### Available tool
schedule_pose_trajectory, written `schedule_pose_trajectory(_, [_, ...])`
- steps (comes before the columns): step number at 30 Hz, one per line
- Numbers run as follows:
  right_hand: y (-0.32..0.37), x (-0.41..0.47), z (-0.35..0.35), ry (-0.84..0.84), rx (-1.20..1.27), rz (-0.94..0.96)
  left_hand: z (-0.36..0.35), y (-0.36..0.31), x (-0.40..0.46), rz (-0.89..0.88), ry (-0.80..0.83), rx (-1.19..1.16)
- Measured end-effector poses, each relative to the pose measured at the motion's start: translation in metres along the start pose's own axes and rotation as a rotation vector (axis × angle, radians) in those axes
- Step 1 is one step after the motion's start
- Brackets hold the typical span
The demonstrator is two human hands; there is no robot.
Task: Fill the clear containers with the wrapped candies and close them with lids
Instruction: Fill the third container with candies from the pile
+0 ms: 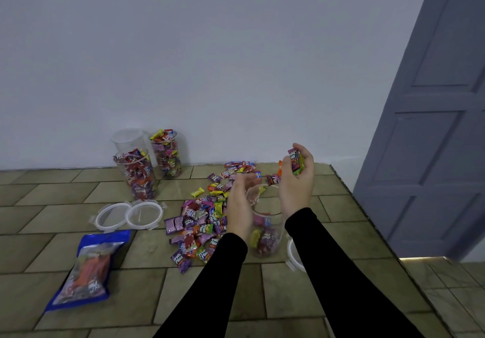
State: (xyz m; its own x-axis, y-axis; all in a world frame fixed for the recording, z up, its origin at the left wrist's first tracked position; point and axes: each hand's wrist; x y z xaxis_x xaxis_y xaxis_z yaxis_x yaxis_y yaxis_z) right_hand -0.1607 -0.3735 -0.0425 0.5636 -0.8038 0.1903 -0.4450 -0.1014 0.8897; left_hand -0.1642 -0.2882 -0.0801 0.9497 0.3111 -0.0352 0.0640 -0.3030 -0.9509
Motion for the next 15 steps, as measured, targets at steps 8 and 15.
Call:
schedule_pose_trajectory(8, [0.007, -0.002, 0.0, 0.0, 0.043, -0.122, 0.0, 0.008, 0.003, 0.206, 0.087, -0.002])
schedule_pose_trajectory(15, [0.013, -0.006, 0.002, 0.019, 0.14, -0.217, 0.002, 0.016, 0.006, 0.207, 0.09, -0.033])
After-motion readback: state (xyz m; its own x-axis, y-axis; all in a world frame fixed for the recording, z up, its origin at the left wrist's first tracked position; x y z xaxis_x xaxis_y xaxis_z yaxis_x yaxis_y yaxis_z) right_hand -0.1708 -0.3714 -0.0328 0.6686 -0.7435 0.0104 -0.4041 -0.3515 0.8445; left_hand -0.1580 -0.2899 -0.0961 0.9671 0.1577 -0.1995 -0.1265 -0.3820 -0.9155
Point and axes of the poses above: each hand's wrist, its own x-axis towards the middle knuckle, its own z-axis out of the back of the hand, y = z × x, and after that the axes turned 15 degrees about -y, right-handed
